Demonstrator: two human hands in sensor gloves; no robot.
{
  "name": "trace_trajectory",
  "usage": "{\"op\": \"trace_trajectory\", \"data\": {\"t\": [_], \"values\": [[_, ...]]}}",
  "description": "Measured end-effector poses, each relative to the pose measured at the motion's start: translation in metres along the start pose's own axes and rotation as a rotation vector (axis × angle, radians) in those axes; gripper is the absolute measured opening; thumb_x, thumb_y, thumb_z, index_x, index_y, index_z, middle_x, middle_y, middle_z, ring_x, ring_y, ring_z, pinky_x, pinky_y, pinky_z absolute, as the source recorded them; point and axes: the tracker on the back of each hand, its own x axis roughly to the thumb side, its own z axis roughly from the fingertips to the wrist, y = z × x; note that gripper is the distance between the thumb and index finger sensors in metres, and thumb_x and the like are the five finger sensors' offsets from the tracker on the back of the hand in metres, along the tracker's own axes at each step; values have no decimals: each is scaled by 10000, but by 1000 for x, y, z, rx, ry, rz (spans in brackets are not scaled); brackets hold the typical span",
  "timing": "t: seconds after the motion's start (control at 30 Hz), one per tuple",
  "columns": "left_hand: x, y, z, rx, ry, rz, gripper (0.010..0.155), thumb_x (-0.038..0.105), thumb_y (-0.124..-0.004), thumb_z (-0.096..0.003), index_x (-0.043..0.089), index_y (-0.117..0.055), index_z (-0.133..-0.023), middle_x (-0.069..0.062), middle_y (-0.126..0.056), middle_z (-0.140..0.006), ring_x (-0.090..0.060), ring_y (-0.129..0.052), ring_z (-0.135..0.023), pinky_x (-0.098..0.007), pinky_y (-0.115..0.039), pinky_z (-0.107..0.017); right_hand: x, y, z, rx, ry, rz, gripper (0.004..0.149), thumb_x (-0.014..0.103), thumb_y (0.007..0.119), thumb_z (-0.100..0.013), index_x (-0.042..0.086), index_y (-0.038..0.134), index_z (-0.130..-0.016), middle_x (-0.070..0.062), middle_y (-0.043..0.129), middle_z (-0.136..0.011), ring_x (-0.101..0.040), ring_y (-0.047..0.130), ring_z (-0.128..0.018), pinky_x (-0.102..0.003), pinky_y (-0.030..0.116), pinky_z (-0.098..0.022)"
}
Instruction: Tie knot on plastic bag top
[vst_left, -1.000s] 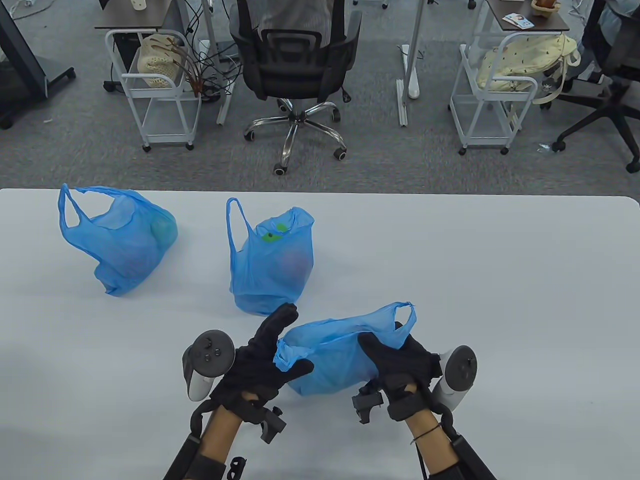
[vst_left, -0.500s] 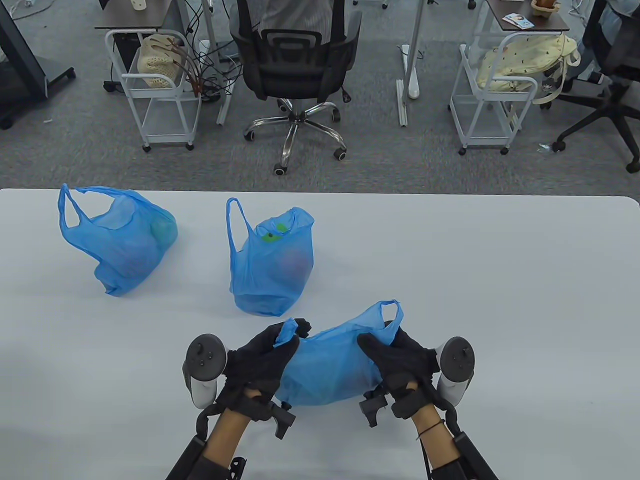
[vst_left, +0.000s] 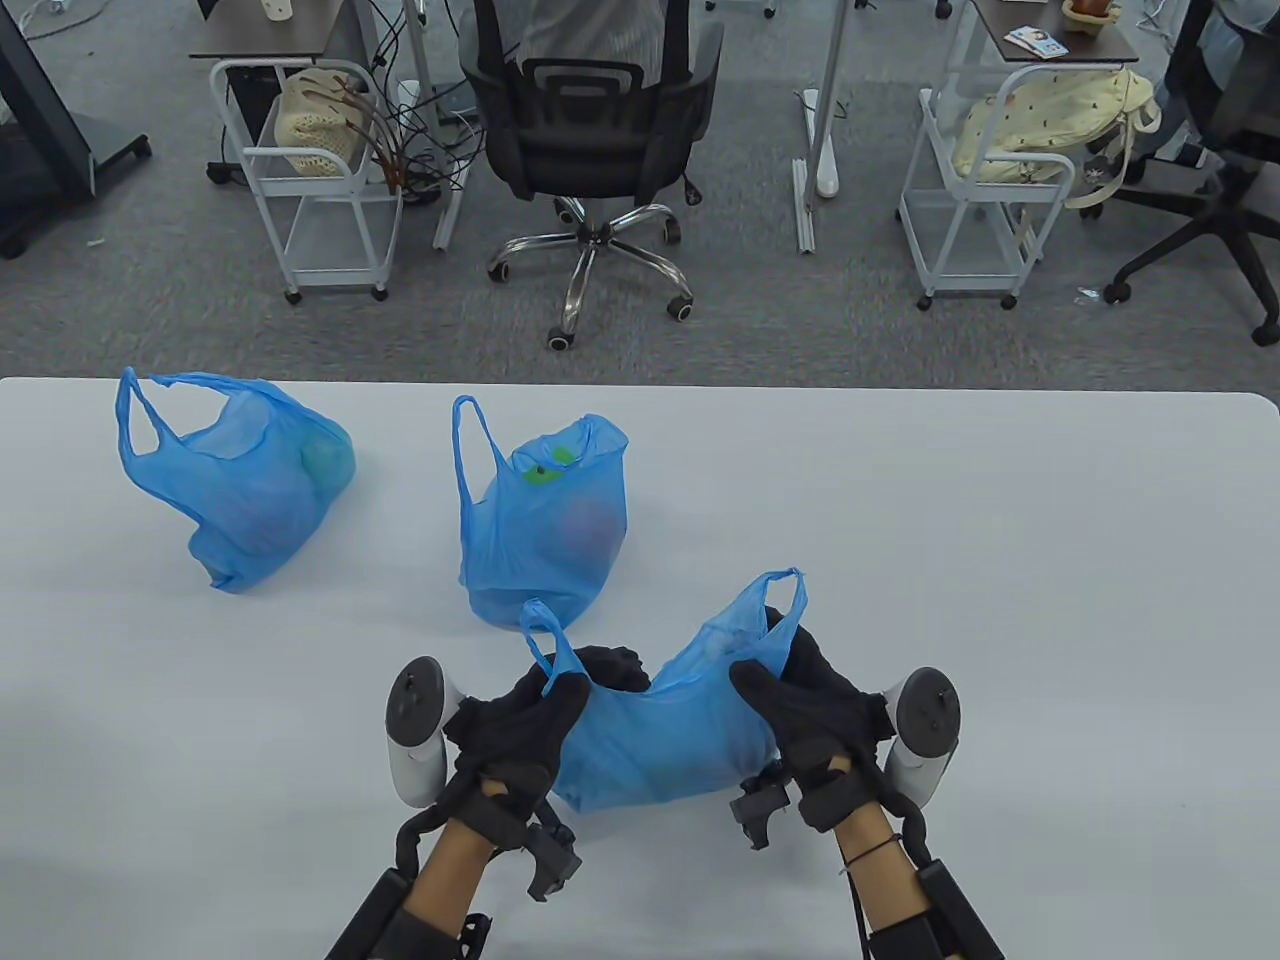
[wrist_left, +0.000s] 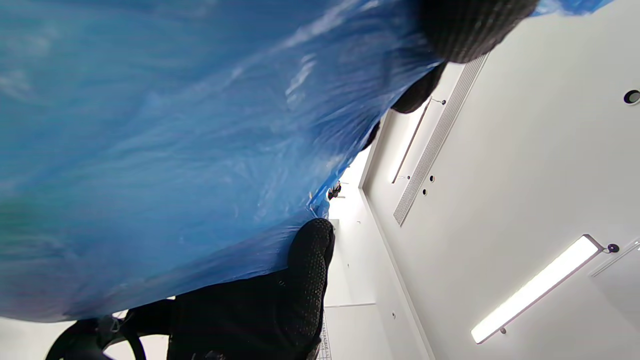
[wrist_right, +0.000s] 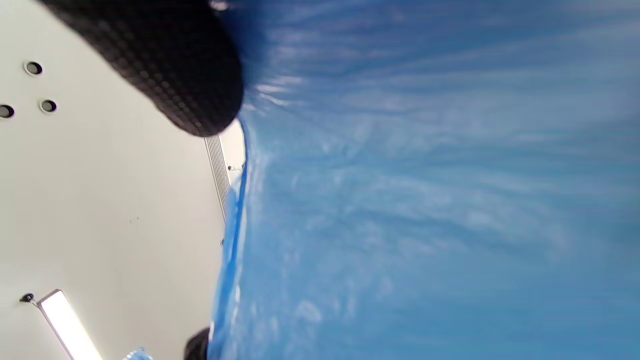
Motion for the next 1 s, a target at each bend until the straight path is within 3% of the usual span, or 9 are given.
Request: {"op": "trace_trajectory", "data": {"t": [0.13, 0.33, 0.47, 0.5, 0.57, 0.63, 0.73, 0.87, 1.0], "values": [[0, 0, 0, -1, -4, -17, 424, 535, -625, -519, 441, -770, -906, 142, -1045, -835, -242, -811, -1023, -708, -479, -745, 5, -2, 0, 1, -5, -132, 395, 338, 944, -435, 262, 809, -798, -193, 773, -952, -467, 798, -859, -698, 615, -568], [-2, -3, -1, -11, 13, -24, 422, 522, -636, -516, 423, -783, -898, 134, -1062, -781, -247, -840, -994, -712, -478, -740, 11, 0, -1, 28, 4, -237, 331, 298, 971, -415, 247, 796, -691, -89, 932, -808, -362, 950, -797, -676, 623, -593], [-4, -5, -1, -12, 22, -49, 420, 513, -643, -514, 411, -790, -894, 122, -1069, -754, -259, -859, -968, -715, -485, -733, 11, 5, 0, 57, 12, -238, 528, 304, 978, -411, 262, 718, -869, 1, 963, -706, -315, 1000, -726, -672, 642, -581], [-4, -6, -1, -10, 26, -52, 421, 509, -646, -513, 403, -792, -893, 117, -1070, -745, -260, -865, -960, -717, -484, -731, 11, 7, 0, 74, 22, -238, 641, 313, 979, -410, 246, 656, -960, 32, 957, -693, -308, 997, -723, -674, 643, -579], [-6, -6, -1, -1, 32, -71, 416, 501, -650, -513, 398, -789, -892, 108, -1058, -755, -266, -864, -956, -719, -480, -731, 10, 9, -1, 95, 43, -243, 700, 319, 983, -404, 139, 648, -992, 16, 945, -694, -321, 979, -721, -683, 640, -572], [-6, -6, -1, 4, 32, -101, 409, 498, -655, -511, 405, -787, -886, 95, -1040, -807, -275, -856, -962, -722, -482, -727, 10, 10, -1, 133, 62, -216, 665, 314, 983, -403, 114, 692, -966, -12, 901, -730, -349, 934, -731, -697, 630, -566], [-6, -8, -1, 9, 32, -109, 394, 490, -690, -504, 420, -777, -883, 69, -981, -927, -292, -841, -976, -725, -488, -724, 13, 10, -1, 139, 56, -158, 530, 300, 977, -403, 222, 751, -876, 22, 880, -705, -321, 931, -706, -684, 656, -555], [-6, -8, -1, 9, 35, -108, 396, 399, -781, -503, 449, -743, -894, 97, -997, -902, -266, -863, -968, -714, -509, -724, 15, 11, 0, 147, 52, -208, 412, 258, 951, -420, 304, 779, -792, 7, 859, -740, -365, 890, -763, -701, 630, -563], [-6, -7, -1, 13, 40, -93, 396, 418, -790, -494, 457, -727, -883, 121, -1009, -875, -246, -878, -960, -704, -527, -723, 15, 16, 0, 199, 45, -215, 363, 242, 928, -434, 291, 764, -754, -155, 826, -916, -466, 804, -898, -714, 588, -590]]}}
